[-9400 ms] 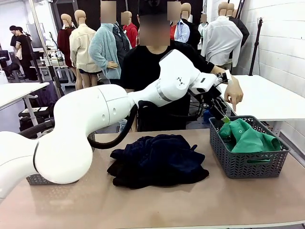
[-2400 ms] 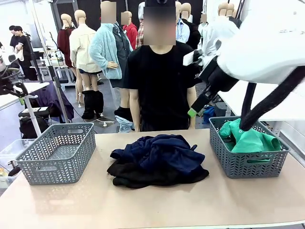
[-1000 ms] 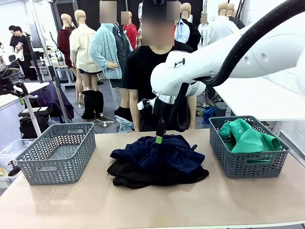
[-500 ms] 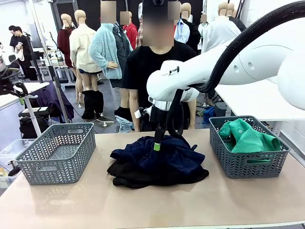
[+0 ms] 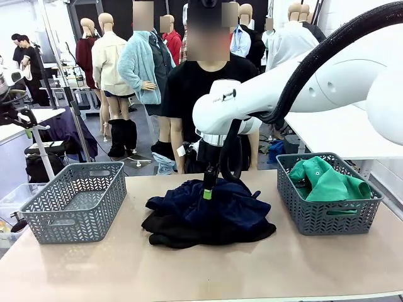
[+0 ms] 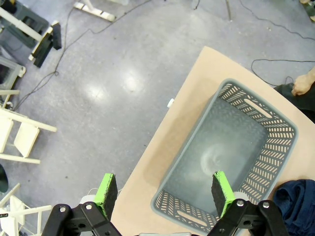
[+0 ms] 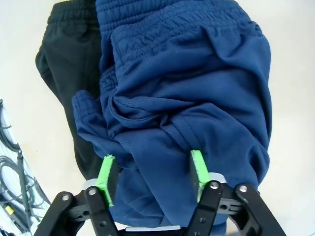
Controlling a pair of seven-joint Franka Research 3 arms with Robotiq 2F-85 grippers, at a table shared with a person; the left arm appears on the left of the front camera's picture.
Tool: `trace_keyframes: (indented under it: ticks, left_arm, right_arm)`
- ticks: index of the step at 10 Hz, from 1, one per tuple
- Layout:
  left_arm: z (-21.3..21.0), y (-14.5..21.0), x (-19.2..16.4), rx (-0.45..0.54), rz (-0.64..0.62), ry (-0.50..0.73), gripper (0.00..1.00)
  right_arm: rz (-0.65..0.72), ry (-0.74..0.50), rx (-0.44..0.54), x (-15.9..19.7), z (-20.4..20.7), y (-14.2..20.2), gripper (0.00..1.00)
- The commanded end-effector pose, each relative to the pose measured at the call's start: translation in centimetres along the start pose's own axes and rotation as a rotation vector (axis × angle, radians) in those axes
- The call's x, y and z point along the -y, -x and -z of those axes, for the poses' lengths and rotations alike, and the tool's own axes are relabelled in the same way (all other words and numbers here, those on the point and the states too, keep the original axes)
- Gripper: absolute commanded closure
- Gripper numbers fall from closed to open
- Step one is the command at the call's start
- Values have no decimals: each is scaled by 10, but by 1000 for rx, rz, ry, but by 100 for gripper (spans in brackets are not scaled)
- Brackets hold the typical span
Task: Sort the tops and bottoms.
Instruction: Lift clothes from the center of the table with your right hand.
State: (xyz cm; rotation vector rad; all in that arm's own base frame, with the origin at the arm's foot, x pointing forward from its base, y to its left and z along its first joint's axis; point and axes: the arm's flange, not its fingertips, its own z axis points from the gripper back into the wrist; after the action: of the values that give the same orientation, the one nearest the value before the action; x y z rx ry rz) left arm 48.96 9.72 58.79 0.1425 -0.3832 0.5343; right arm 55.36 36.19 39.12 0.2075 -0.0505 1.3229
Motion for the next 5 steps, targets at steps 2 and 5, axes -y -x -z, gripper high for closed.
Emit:
trace_keyframes:
  ticks: [2, 5]
  left_arm:
    - [-2, 2, -1, 3, -14, -22, 0]
    - [-2, 2, -1, 3, -14, -22, 0]
  right_arm:
    - [51, 60, -2, -3, 5, 3, 95]
    - [57, 68, -2, -4, 6, 4, 100]
